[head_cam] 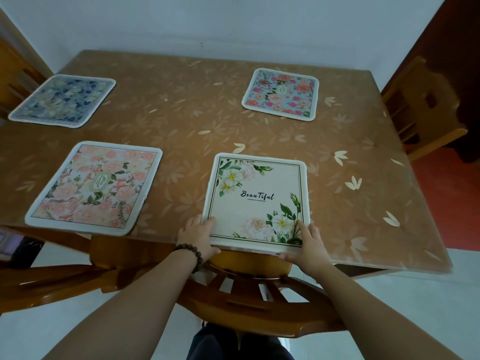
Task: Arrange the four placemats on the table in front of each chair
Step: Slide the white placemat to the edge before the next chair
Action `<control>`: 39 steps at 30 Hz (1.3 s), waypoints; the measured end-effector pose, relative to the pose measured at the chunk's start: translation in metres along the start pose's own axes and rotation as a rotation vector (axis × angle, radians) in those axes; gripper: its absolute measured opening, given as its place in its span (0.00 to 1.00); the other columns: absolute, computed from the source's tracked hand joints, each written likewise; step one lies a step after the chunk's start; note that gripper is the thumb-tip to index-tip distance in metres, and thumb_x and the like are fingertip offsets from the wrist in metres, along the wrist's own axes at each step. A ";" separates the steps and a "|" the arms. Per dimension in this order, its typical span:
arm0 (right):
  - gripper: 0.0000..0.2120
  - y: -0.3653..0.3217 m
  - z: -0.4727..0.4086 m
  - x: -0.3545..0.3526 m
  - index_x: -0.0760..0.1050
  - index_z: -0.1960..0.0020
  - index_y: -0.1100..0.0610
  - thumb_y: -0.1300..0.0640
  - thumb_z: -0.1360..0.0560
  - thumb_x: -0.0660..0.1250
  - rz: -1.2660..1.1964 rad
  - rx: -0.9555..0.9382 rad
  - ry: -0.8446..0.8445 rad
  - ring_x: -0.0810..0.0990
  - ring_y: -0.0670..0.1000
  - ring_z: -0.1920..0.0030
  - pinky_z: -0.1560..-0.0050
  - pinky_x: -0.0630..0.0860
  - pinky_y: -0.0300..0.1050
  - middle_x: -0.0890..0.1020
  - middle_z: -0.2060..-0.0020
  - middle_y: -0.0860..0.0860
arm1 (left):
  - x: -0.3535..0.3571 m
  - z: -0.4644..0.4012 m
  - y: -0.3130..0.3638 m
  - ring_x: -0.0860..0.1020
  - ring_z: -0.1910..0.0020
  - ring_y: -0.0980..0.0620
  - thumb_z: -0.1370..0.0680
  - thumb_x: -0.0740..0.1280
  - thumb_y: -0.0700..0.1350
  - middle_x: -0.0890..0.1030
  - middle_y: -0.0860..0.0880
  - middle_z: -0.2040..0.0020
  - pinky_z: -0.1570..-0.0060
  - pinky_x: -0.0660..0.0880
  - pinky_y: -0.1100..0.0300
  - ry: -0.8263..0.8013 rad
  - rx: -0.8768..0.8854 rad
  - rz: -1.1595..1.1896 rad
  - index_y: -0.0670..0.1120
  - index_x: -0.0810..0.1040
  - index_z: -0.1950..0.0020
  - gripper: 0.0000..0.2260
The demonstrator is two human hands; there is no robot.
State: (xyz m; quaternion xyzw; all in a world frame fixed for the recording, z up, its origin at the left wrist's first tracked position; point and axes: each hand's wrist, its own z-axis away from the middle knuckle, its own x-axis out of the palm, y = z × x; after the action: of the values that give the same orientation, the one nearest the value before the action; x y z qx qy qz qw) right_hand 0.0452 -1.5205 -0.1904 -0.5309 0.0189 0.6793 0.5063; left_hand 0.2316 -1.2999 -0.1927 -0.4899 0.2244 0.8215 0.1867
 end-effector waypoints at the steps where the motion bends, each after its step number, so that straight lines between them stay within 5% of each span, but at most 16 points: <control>1: 0.52 0.002 0.001 0.000 0.46 0.23 0.50 0.46 0.35 0.77 0.025 0.004 -0.003 0.41 0.57 0.24 0.26 0.50 0.57 0.43 0.23 0.56 | -0.001 0.000 -0.001 0.55 0.28 0.44 0.31 0.72 0.58 0.58 0.46 0.26 0.35 0.60 0.45 0.002 0.001 -0.005 0.54 0.58 0.27 0.37; 4: 0.52 0.004 0.002 0.003 0.43 0.23 0.51 0.49 0.33 0.76 0.069 0.000 0.005 0.39 0.57 0.24 0.25 0.47 0.54 0.42 0.23 0.57 | -0.001 0.002 0.000 0.58 0.30 0.45 0.29 0.72 0.56 0.61 0.47 0.28 0.36 0.62 0.46 0.031 0.010 -0.013 0.53 0.60 0.28 0.34; 16: 0.41 0.004 0.004 0.004 0.56 0.26 0.54 0.51 0.32 0.75 0.119 0.014 0.116 0.58 0.57 0.27 0.29 0.61 0.57 0.61 0.26 0.54 | -0.003 0.004 0.005 0.63 0.33 0.45 0.27 0.70 0.50 0.66 0.47 0.31 0.38 0.66 0.49 0.079 0.024 -0.027 0.52 0.64 0.30 0.28; 19: 0.42 0.003 0.002 0.001 0.54 0.25 0.55 0.50 0.31 0.74 0.092 0.010 0.091 0.56 0.57 0.26 0.28 0.59 0.56 0.60 0.26 0.55 | -0.004 0.002 0.007 0.63 0.32 0.44 0.28 0.70 0.55 0.65 0.45 0.31 0.38 0.65 0.48 0.046 0.021 -0.061 0.52 0.62 0.29 0.31; 24: 0.39 0.004 -0.002 -0.016 0.47 0.24 0.54 0.44 0.25 0.64 0.111 -0.033 0.090 0.44 0.56 0.24 0.26 0.47 0.53 0.52 0.23 0.55 | -0.016 0.004 0.017 0.48 0.24 0.45 0.27 0.61 0.66 0.50 0.44 0.22 0.29 0.51 0.45 0.002 -0.026 -0.094 0.52 0.51 0.24 0.37; 34: 0.31 -0.009 -0.007 -0.111 0.53 0.24 0.56 0.44 0.21 0.57 0.099 -0.124 0.372 0.48 0.55 0.24 0.26 0.51 0.54 0.55 0.24 0.56 | -0.077 -0.002 0.102 0.52 0.25 0.47 0.24 0.54 0.64 0.55 0.46 0.23 0.29 0.54 0.44 0.321 0.112 -0.038 0.50 0.54 0.24 0.33; 39: 0.29 -0.005 0.008 -0.131 0.54 0.24 0.55 0.46 0.21 0.58 0.102 -0.101 0.432 0.48 0.55 0.24 0.26 0.50 0.53 0.54 0.24 0.56 | -0.087 0.002 0.137 0.49 0.24 0.47 0.25 0.53 0.66 0.52 0.47 0.22 0.28 0.50 0.44 0.305 0.164 -0.017 0.51 0.52 0.23 0.34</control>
State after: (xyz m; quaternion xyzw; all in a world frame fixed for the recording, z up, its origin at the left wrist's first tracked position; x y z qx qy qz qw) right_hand 0.0336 -1.6013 -0.0876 -0.6870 0.1198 0.5745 0.4285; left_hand 0.1973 -1.4205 -0.0887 -0.5939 0.3122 0.7149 0.1968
